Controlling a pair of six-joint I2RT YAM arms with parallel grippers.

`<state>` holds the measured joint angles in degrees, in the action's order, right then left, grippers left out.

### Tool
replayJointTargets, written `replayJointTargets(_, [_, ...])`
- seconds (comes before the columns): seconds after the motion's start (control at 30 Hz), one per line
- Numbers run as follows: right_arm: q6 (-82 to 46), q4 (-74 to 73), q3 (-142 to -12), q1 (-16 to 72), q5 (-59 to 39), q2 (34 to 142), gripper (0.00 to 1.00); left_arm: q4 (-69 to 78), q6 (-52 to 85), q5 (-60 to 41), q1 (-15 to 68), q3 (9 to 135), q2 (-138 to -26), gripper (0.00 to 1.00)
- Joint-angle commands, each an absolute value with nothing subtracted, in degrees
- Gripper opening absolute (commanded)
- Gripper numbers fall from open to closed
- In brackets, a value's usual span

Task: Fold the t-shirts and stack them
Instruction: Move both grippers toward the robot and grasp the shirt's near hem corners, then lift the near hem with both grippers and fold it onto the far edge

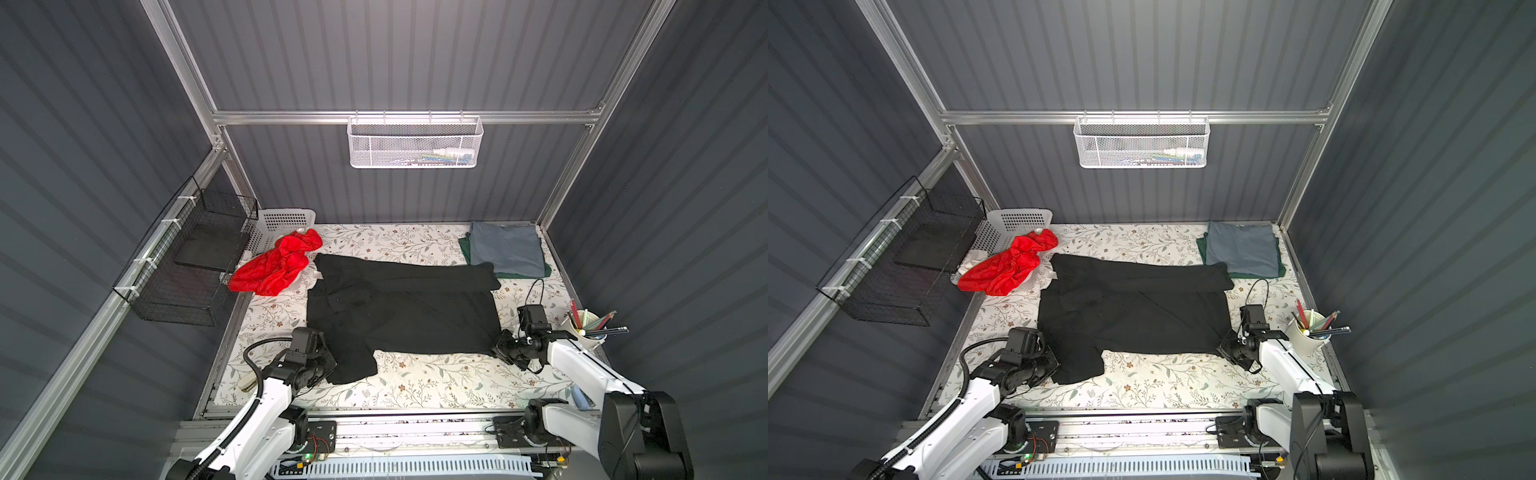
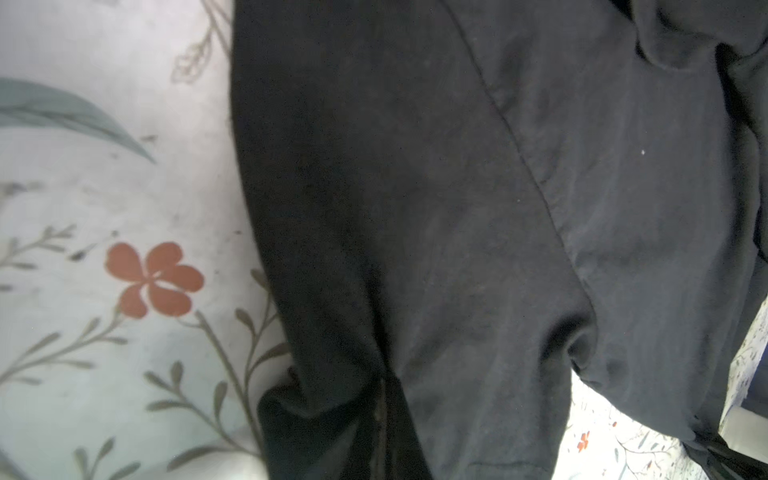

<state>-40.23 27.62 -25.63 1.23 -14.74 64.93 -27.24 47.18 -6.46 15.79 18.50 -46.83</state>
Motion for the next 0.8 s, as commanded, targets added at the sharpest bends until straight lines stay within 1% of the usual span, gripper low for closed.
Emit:
replayJointTargets(0.0, [-39.2,31.3,-27.4,1.6,-11.3,64.5,0.00,-32.9,42.5,-5.0,16.1,23.7,-48.1,0.00])
replayJointTargets(0.1, [-39.1,32.4,-27.9,1.7,-11.4,64.5,0.00,-34.7,40.7,-4.4,16.1,27.3,-50.0,0.00])
replayJointTargets(0.2, [-39.7,33.3,-28.2,1.9,-12.4,61.3,0.00,-35.0,40.1,-4.5,16.1,29.4,-51.4,0.00])
replayJointTargets(0.37, [-39.9,35.5,-29.8,2.3,-10.6,58.5,0.00,-34.3,39.8,-5.5,16.1,32.1,-53.5,0.00])
replayJointTargets(0.77, [-38.6,33.0,-36.8,2.3,-10.4,63.4,0.00,-27.9,41.6,-3.8,16.1,40.1,-61.3,0.00])
